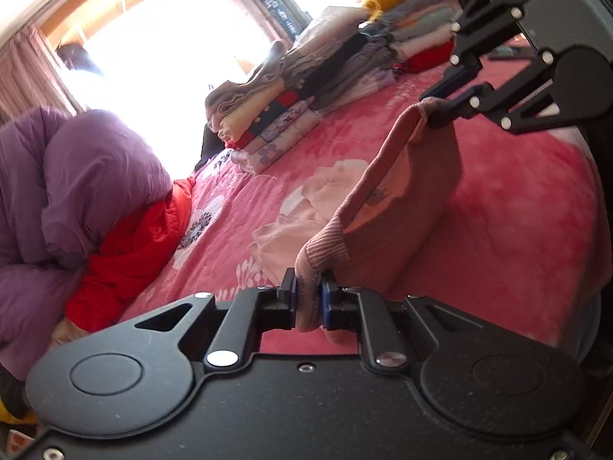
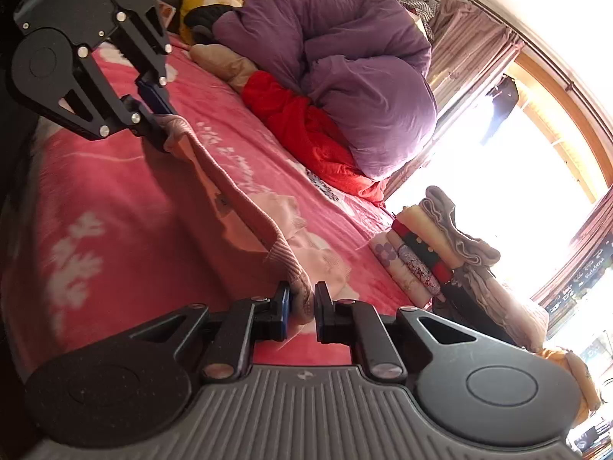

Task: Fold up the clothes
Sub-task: 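Lay the hem over the collar with both tools and open them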

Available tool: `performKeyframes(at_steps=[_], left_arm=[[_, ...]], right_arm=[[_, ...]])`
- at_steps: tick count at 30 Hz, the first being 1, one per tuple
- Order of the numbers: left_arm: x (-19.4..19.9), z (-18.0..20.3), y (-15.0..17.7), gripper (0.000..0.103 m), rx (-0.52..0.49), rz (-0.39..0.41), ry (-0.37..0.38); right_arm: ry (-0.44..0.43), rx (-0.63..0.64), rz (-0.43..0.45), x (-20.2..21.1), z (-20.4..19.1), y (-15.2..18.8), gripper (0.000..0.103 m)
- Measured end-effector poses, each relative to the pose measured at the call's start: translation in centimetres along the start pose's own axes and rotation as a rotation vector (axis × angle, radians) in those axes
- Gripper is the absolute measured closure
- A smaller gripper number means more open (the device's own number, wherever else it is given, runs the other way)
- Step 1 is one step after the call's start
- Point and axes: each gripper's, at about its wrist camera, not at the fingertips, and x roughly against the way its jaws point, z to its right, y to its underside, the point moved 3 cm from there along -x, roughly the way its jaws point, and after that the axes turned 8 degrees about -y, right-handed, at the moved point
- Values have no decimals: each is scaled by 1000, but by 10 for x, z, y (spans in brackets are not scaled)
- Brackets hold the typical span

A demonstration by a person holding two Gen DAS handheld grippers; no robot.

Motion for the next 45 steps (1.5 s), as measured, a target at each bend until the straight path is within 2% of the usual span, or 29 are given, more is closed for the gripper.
performKeyframes(at_steps=[4,8,13,17,22,27,30,32,34,36,38,41,42,43,44,45], left_arm=[[-45,-27,-14,92,114,-44,52],[-89,-38,-23,92,163,-72,73],[-138,-47,-22,92,259,-80,98],[-175,-57,-11,92,339,-119,150],[-197,-71,-1,92,441,-125,208],[-205,-79,2,92,549,-122,253],[-209,-84,6,88,616,-116,247],[-210,-88,7,73,652,-121,205],[-209,-93,10,63,698,-108,127],[-205,-102,15,64,779,-107,88],[-199,-112,19,67,839,-107,98],[-189,-120,25,66,950,-96,220],[-187,-119,27,63,976,-100,260],[-187,-118,29,60,998,-107,294],[-189,-113,31,59,1005,-130,308],[-194,-107,32,59,1001,-160,315]], right_arm=[[-37,-86,14,-36,38,-8,90],[-89,-190,-4,-79,67,-4,90],[-127,-307,-17,-132,89,21,89],[-155,-396,-17,-173,104,42,89],[-235,-553,-15,-212,126,50,89],[-289,-697,-7,-224,138,63,89],[-287,-760,33,-224,146,65,86],[-276,-800,66,-223,151,66,86],[-274,-862,105,-226,158,70,82],[-284,-928,126,-229,162,74,82],[-267,-948,135,-225,162,74,79],[-243,-926,157,-206,160,68,76],[-242,-918,160,-199,159,67,68],[-255,-918,156,-193,157,68,57],[-274,-925,148,-188,154,70,49],[-293,-937,135,-186,151,73,37]])
